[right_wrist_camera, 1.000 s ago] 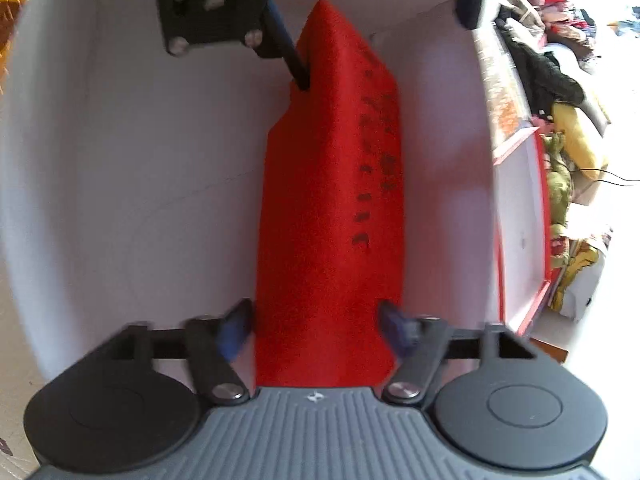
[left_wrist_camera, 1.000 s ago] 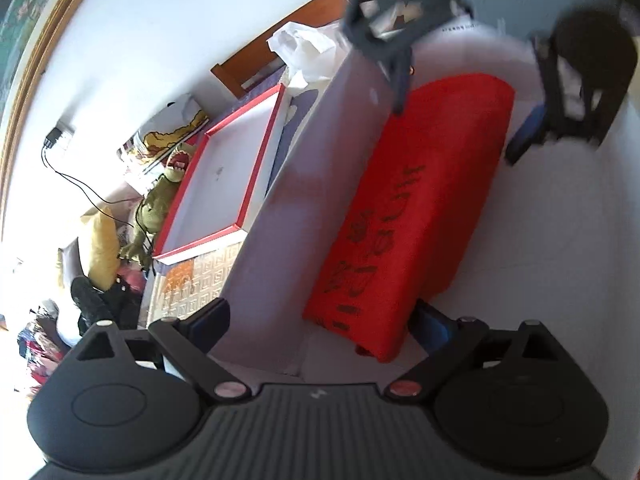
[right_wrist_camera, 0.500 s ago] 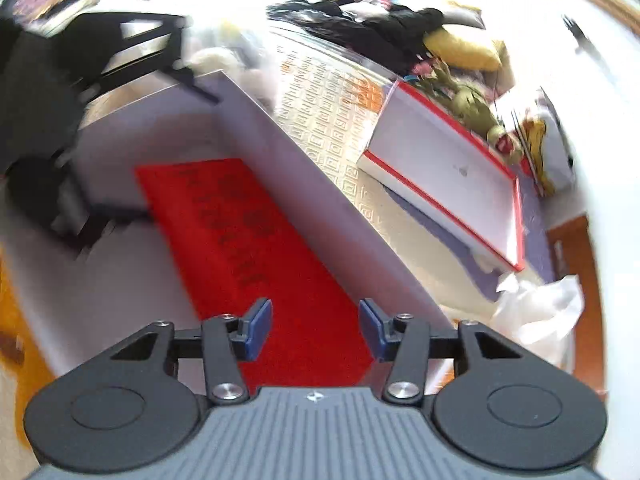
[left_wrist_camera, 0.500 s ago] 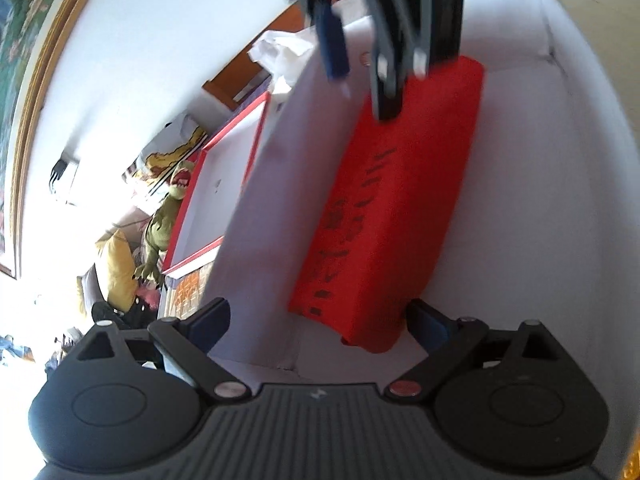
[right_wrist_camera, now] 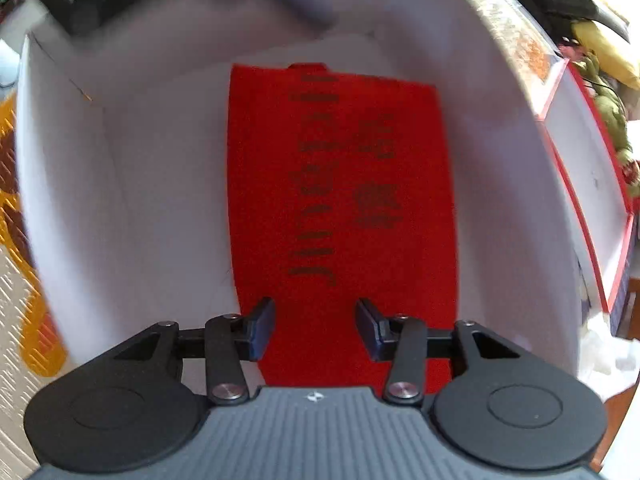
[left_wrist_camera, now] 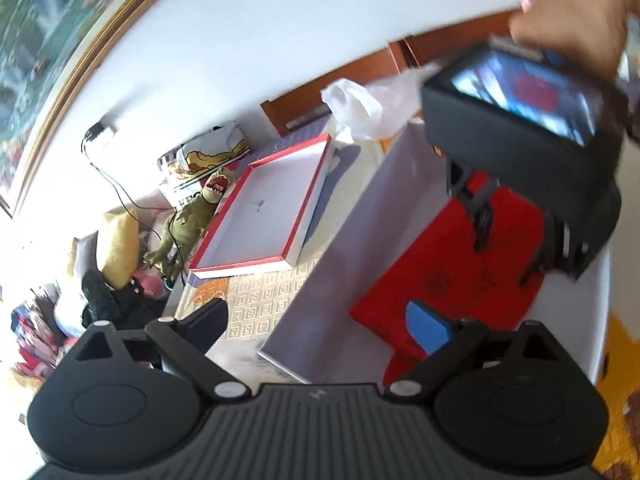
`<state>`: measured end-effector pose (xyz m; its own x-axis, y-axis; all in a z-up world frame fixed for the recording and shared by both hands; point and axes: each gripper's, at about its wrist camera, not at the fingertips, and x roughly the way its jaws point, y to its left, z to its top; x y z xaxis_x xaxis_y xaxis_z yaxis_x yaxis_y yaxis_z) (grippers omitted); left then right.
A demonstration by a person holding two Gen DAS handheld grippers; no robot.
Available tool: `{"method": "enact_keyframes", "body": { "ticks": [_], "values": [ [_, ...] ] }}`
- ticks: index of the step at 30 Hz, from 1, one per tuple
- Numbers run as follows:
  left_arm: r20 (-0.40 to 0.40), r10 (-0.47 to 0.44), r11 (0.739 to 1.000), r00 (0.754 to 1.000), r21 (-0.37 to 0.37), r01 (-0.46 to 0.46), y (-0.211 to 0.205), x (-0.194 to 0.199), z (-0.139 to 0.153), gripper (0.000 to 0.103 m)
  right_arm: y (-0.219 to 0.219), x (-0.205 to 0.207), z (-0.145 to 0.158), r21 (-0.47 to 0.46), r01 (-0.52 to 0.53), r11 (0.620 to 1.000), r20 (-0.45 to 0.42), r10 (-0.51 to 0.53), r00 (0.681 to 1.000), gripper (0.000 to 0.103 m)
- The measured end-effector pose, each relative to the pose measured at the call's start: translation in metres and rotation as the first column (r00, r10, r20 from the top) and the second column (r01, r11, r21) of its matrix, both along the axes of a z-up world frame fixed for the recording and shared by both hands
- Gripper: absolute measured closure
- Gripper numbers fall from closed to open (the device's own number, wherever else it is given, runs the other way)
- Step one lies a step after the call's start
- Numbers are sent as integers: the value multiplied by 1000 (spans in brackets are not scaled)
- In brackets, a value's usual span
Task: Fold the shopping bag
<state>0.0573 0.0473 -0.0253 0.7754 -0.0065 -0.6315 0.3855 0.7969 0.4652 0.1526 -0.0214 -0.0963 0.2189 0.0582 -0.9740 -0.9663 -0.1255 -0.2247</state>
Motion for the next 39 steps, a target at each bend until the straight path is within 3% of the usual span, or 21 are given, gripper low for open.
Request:
{"method": "enact_keyframes", "body": {
  "ticks": [8,11,15,17,20,22,25,27,29,31,34,36,39],
  "values": [
    [-191,-20,996,981,84,37,-19,24,-53,6,-1,6,12,21,-10,1000,30,10,1000,50],
    [-271,-52,992,961,96,80,-23,21,-67,6,-8,16,23,-41,57,998,74,-54,996,46],
    [-298,-68,988,952,109,105,-29,12,-76,6,-16,32,9,-164,127,978,137,-105,985,46],
    [-300,-69,990,951,96,102,-28,10,-77,6,-13,36,-1,-171,116,978,150,-90,985,46],
    [-304,-66,992,950,86,97,-28,7,-78,6,-3,42,-16,-126,93,988,166,-71,983,44],
    [-305,-66,993,950,75,93,-28,5,-74,6,1,43,-23,-110,73,991,194,-50,980,34],
    [-271,-70,996,960,27,81,-22,4,-57,6,1,41,-24,-79,20,997,236,-1,972,35],
    [-224,-34,998,974,-62,21,-9,9,-37,6,0,40,-25,-65,-5,998,244,20,970,35],
    [-206,26,994,978,-99,-48,-2,18,-31,6,-2,41,-24,-50,-12,999,245,24,969,35],
    [-208,77,992,975,-86,-97,0,29,-37,6,0,49,-21,-14,-6,1000,246,9,969,35],
    [-254,84,996,964,5,-85,-8,33,-62,5,-3,46,10,117,49,992,300,-83,950,34],
    [-247,63,998,967,21,-59,-12,26,-62,5,-9,36,27,192,80,978,333,-141,932,32],
    [-277,23,1000,960,-3,-25,-17,15,-59,4,-30,15,63,392,147,908,392,-310,866,27]
  ]
}}
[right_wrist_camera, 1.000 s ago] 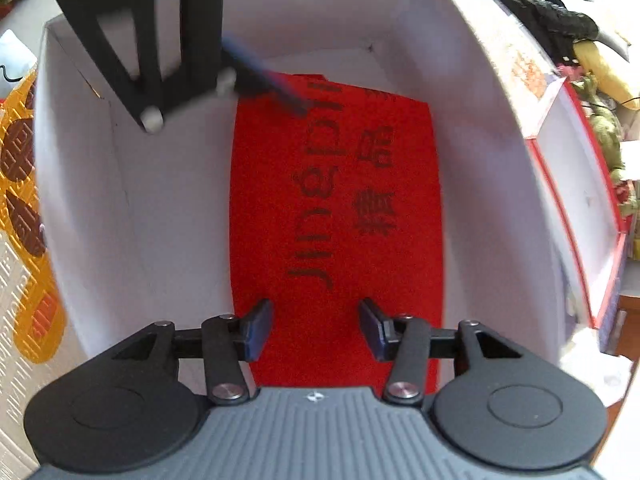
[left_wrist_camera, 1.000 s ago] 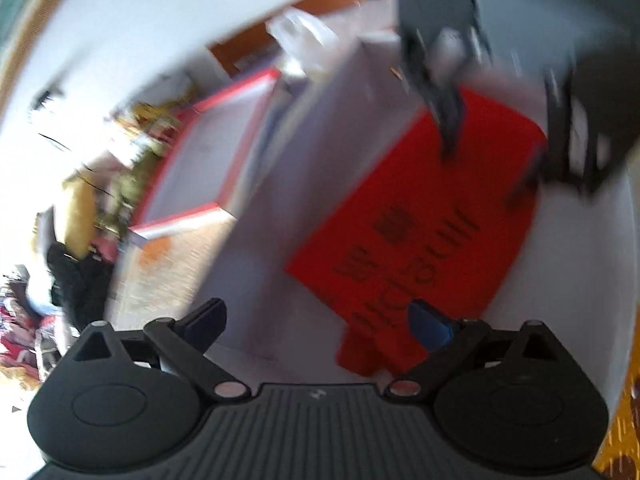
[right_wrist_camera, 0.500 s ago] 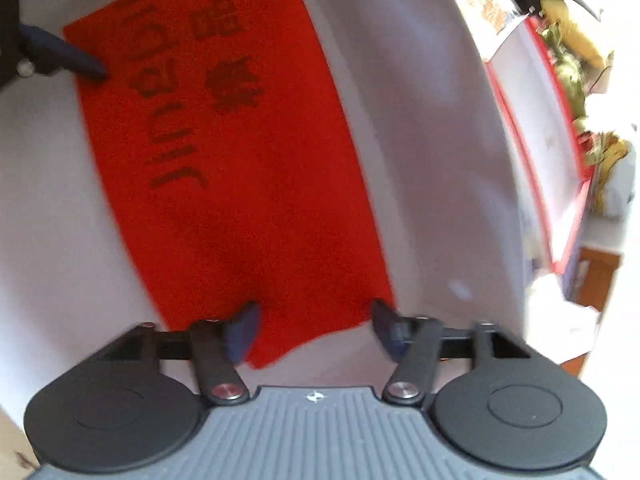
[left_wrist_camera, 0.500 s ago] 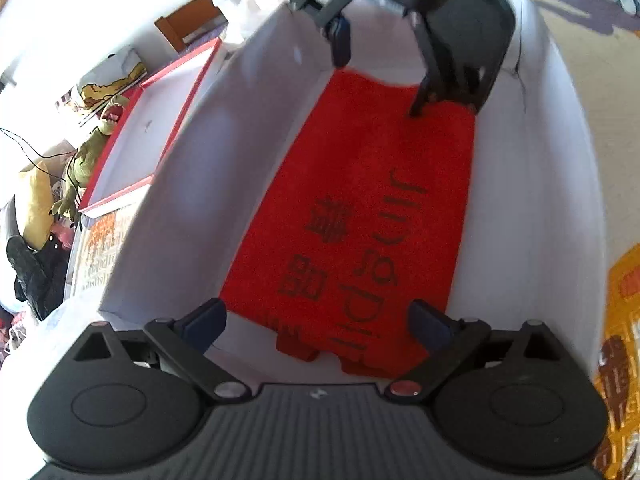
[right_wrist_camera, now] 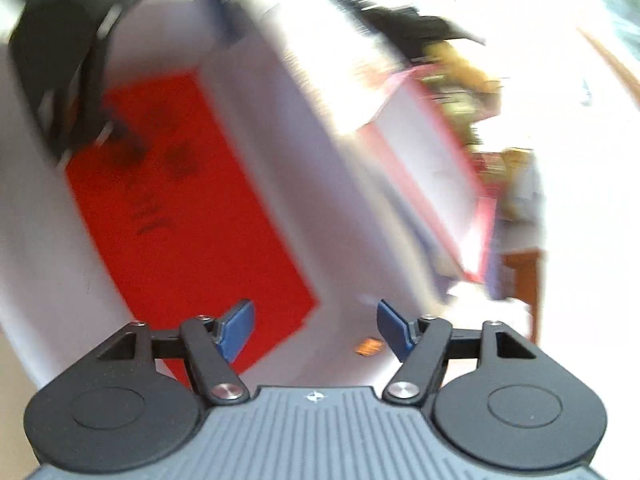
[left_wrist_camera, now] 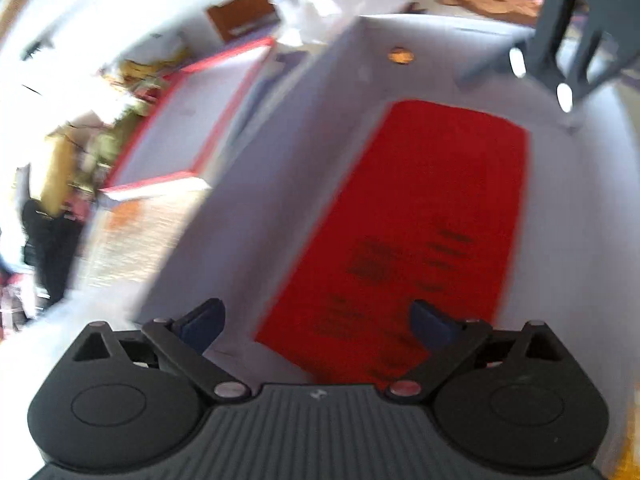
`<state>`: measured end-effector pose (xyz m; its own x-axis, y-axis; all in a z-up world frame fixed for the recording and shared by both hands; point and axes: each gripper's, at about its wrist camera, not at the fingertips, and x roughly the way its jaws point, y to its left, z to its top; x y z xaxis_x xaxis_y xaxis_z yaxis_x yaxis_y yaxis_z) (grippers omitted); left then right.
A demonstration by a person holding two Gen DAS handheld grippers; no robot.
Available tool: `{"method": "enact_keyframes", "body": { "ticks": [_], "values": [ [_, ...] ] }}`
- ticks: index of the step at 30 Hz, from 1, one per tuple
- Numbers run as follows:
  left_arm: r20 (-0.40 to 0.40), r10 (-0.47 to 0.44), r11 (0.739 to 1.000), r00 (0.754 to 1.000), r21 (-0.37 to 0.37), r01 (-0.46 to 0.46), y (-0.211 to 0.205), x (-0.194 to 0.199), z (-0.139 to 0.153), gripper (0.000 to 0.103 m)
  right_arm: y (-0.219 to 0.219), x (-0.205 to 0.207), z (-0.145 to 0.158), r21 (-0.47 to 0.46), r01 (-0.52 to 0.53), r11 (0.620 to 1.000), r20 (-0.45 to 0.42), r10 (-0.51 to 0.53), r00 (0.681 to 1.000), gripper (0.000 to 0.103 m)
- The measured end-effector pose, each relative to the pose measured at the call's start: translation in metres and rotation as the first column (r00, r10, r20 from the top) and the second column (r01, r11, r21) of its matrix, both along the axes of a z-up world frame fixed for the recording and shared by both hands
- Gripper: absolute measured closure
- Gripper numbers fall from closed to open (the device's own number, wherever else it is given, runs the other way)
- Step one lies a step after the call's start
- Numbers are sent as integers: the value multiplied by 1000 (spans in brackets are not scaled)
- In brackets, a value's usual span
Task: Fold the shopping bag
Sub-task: 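Withdraw both open grippers up from the white box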
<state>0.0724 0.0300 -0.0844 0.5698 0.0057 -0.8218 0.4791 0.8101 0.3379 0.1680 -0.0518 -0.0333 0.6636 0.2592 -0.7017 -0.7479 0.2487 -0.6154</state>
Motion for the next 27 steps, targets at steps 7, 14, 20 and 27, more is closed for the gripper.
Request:
{"method": "enact_keyframes", "body": {
  "ticks": [7,14,20,27],
  "values": [
    [214,135,989,968,-82,-120,2,-45,55,1,-93,-87,67,650,258,715,7,-344,939,17],
    [208,342,940,917,-88,-330,-13,-67,79,1,-97,-113,58,763,544,348,-286,-573,768,16],
    [320,521,854,792,-190,-485,-21,-100,79,1,-60,-134,59,750,518,412,-165,-641,750,16],
    [257,663,744,703,-325,-584,-19,-133,72,1,-91,-160,69,768,535,352,-282,-565,776,16]
  ]
}}
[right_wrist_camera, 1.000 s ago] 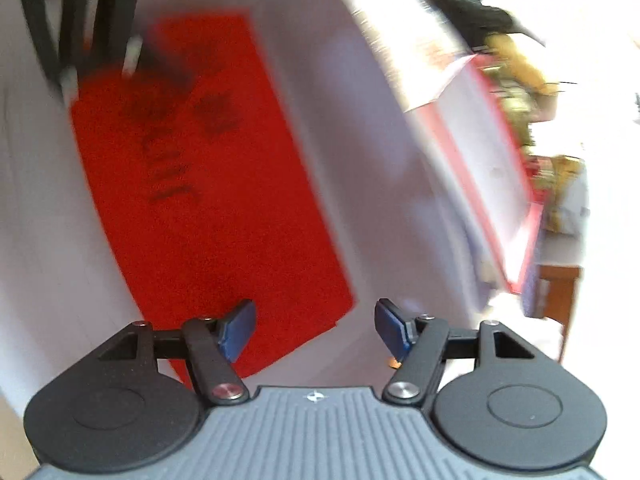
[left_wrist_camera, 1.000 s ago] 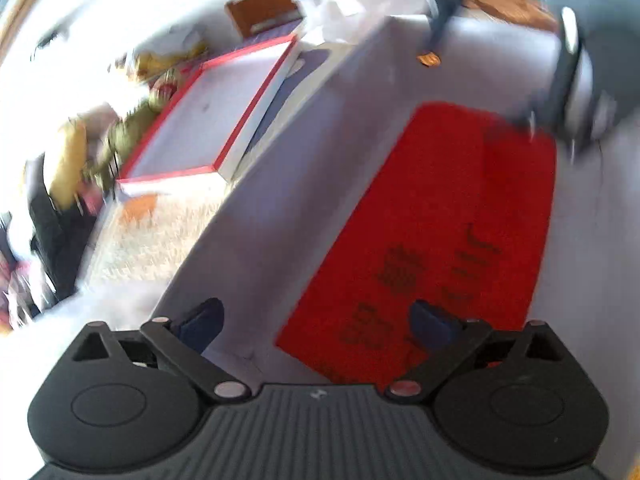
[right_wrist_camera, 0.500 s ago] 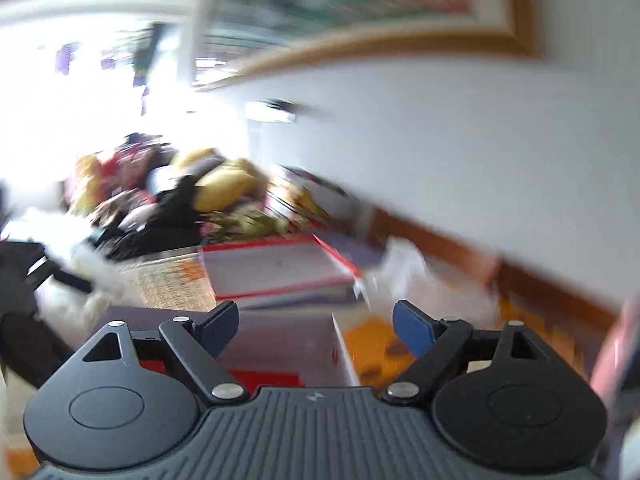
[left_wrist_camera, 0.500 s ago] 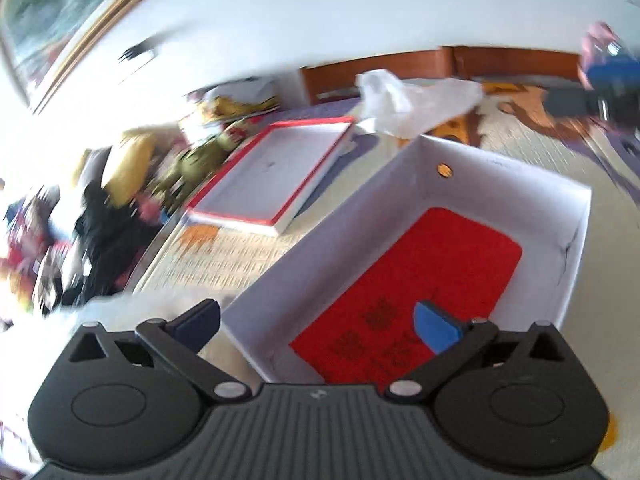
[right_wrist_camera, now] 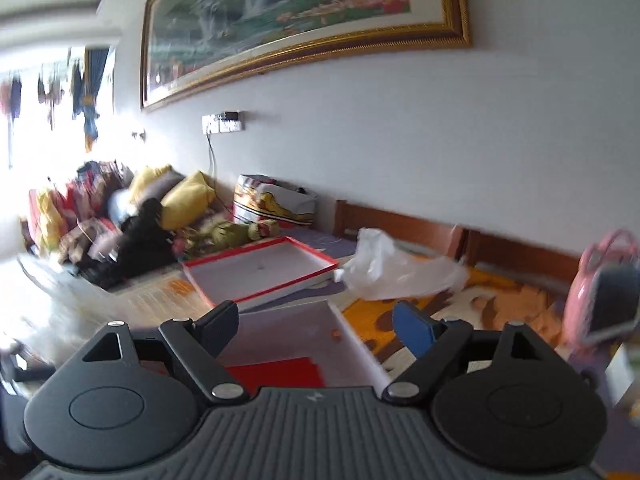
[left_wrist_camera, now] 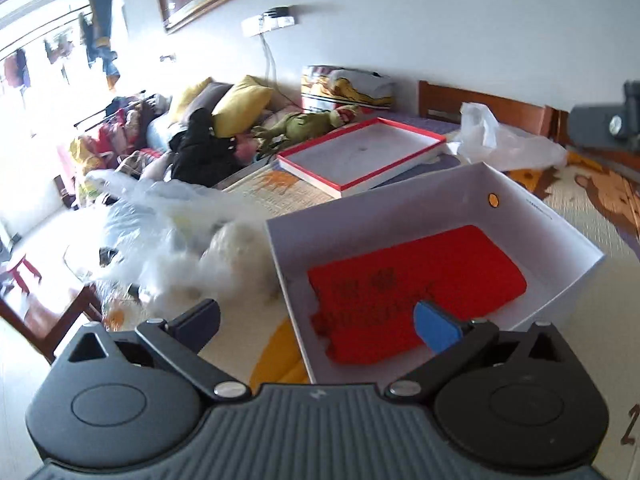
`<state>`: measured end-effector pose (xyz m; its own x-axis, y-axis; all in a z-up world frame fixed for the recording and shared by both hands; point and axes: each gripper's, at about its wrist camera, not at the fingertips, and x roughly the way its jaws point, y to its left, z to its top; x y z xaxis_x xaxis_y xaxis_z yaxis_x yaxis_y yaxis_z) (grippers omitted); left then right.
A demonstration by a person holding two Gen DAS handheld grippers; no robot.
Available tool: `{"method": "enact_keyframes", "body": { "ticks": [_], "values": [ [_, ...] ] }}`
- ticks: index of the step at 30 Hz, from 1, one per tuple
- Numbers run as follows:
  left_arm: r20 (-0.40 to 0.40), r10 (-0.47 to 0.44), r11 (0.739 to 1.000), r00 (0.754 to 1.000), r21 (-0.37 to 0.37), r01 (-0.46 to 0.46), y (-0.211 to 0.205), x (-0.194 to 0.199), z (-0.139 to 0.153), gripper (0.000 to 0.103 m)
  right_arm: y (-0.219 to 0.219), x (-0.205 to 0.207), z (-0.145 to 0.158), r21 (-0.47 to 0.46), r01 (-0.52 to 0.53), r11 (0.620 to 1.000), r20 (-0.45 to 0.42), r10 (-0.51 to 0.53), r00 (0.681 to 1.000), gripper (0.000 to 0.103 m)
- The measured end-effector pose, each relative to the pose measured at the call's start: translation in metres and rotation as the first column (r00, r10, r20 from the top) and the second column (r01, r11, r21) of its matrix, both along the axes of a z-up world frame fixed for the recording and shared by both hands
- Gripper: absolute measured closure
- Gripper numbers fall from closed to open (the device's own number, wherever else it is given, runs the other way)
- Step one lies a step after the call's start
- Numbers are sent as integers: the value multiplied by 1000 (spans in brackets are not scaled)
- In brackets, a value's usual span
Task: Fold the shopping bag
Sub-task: 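Withdraw both open grippers up from the white box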
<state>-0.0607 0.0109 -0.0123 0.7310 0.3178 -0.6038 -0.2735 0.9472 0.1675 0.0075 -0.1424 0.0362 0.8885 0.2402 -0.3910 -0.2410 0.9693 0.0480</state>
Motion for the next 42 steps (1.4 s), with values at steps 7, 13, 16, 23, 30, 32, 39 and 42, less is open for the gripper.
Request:
{"method": "enact_keyframes", "body": {
  "ticks": [7,13,16,23,30,32,39,42],
  "values": [
    [74,94,996,993,-13,-93,-3,-7,4,1,-1,-4,-9,-59,-40,997,-64,36,997,16],
    [38,112,994,993,-6,-111,-3,13,-15,1,2,-3,-10,-55,-39,998,-46,37,998,16],
    [33,123,992,992,-23,-123,-2,17,-18,1,5,3,-15,-68,-19,998,-59,15,998,16],
    [33,132,991,991,-23,-131,-1,18,-19,1,13,18,-28,-85,-107,991,-191,89,978,16],
    [7,109,992,994,-65,-108,-2,16,-21,1,21,25,-38,-132,-130,983,-258,92,962,16],
    [-8,106,990,994,-89,-107,-3,16,-21,1,20,21,-36,-135,-128,983,-254,91,963,16],
    [-40,77,980,996,-183,-83,-11,17,-21,1,14,11,-26,-156,-100,983,-231,62,971,16],
    [-26,54,982,998,-179,-58,-21,13,-17,1,6,7,-19,-124,-91,988,-222,62,973,16]
  ]
}}
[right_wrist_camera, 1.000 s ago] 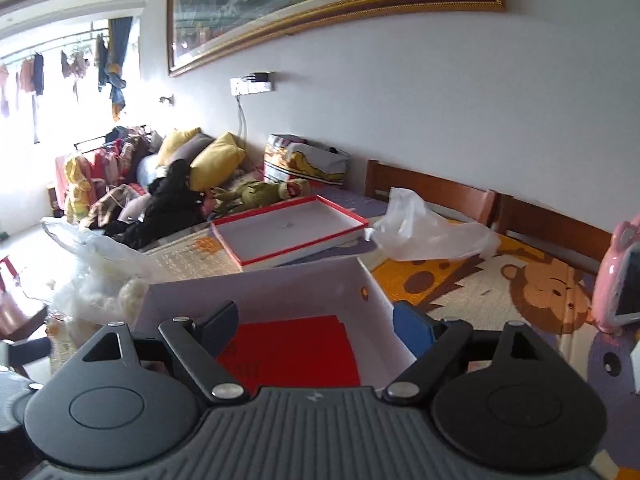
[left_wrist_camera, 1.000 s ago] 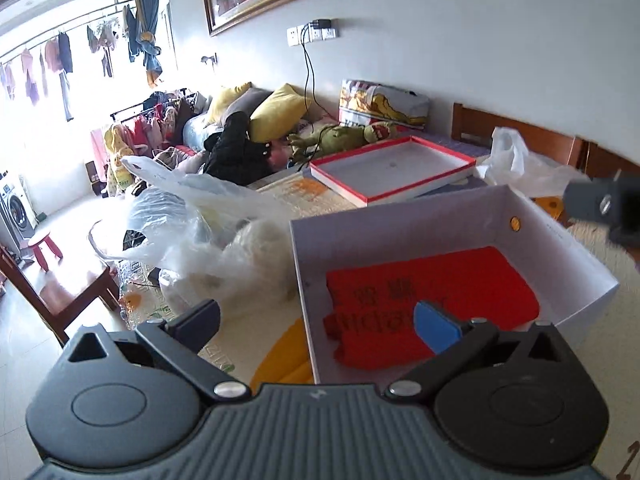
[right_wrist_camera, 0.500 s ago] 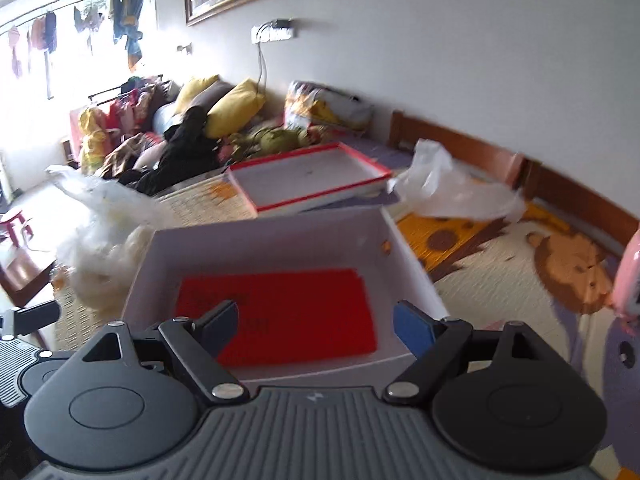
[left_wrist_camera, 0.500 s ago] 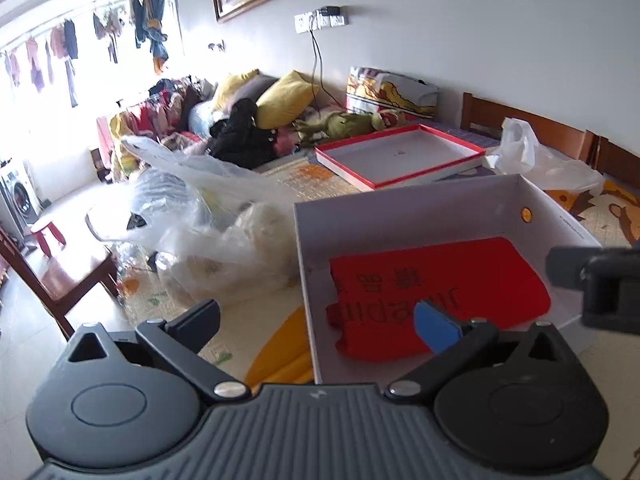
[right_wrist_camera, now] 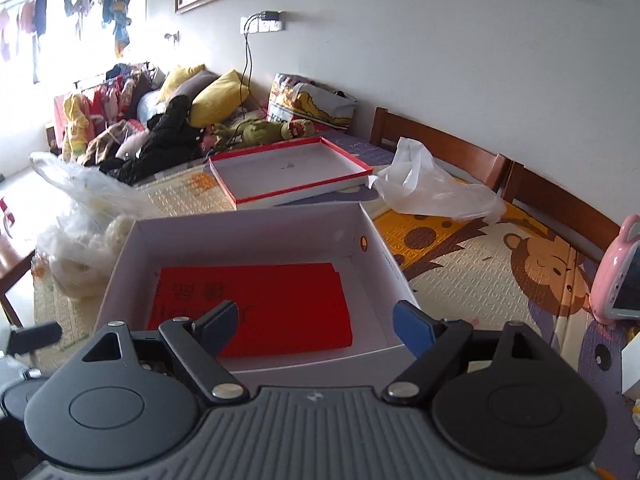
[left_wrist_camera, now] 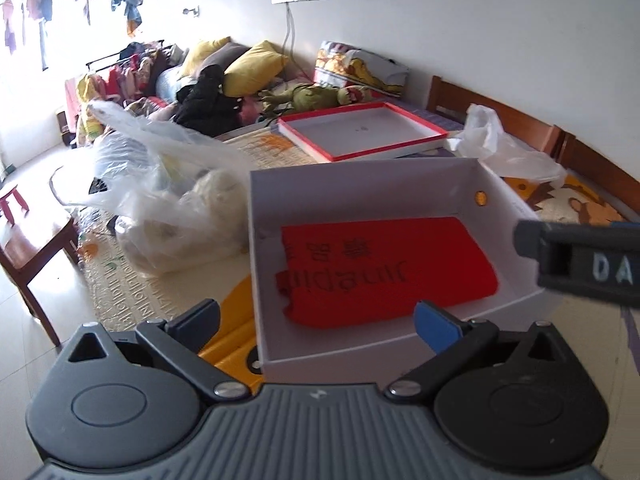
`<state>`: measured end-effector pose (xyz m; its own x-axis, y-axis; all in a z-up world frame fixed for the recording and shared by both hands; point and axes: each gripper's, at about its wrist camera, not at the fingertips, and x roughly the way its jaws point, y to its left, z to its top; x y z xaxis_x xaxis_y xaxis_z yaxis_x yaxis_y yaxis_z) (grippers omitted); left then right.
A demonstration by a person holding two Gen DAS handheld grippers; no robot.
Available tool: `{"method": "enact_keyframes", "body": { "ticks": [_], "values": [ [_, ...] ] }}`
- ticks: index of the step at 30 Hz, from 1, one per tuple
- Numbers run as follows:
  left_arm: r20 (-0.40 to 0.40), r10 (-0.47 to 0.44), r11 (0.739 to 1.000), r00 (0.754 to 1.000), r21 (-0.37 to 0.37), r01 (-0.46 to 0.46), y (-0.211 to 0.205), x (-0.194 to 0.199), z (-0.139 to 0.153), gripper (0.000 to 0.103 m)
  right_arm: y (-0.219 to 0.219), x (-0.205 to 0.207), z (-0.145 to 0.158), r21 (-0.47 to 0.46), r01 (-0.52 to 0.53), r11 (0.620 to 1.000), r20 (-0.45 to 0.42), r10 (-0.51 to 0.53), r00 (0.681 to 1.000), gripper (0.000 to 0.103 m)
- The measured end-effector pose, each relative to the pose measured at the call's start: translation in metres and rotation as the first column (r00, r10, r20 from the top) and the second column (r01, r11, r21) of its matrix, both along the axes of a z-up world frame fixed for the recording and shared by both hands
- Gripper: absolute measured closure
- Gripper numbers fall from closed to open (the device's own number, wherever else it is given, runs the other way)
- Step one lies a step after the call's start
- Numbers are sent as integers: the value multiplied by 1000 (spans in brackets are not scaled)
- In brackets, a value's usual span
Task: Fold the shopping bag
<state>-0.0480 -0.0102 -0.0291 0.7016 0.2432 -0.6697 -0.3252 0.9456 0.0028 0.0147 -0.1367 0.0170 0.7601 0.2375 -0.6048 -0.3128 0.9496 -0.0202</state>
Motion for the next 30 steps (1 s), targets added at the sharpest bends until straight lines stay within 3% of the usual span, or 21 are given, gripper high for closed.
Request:
{"method": "enact_keyframes", "body": {
  "ticks": [6,13,21,25,30],
  "values": [
    [9,-19,1000,1000,-2,19,-13,-7,6,1,-12,-8,9,27,11,1000,19,-12,1000,15],
    [24,-28,1000,999,-7,28,-20,-14,10,1,-11,-22,18,-13,28,1000,63,-27,998,15],
    [16,-55,998,998,-22,55,-28,-18,6,1,-16,-28,16,-87,76,993,41,-73,996,15],
    [11,-90,996,996,-16,90,-43,-18,5,1,-31,-29,16,-57,96,994,31,-94,995,16],
    [-5,-110,992,994,-64,109,-56,-14,2,1,-49,-32,19,-33,122,992,34,-121,992,16]
  ]
}}
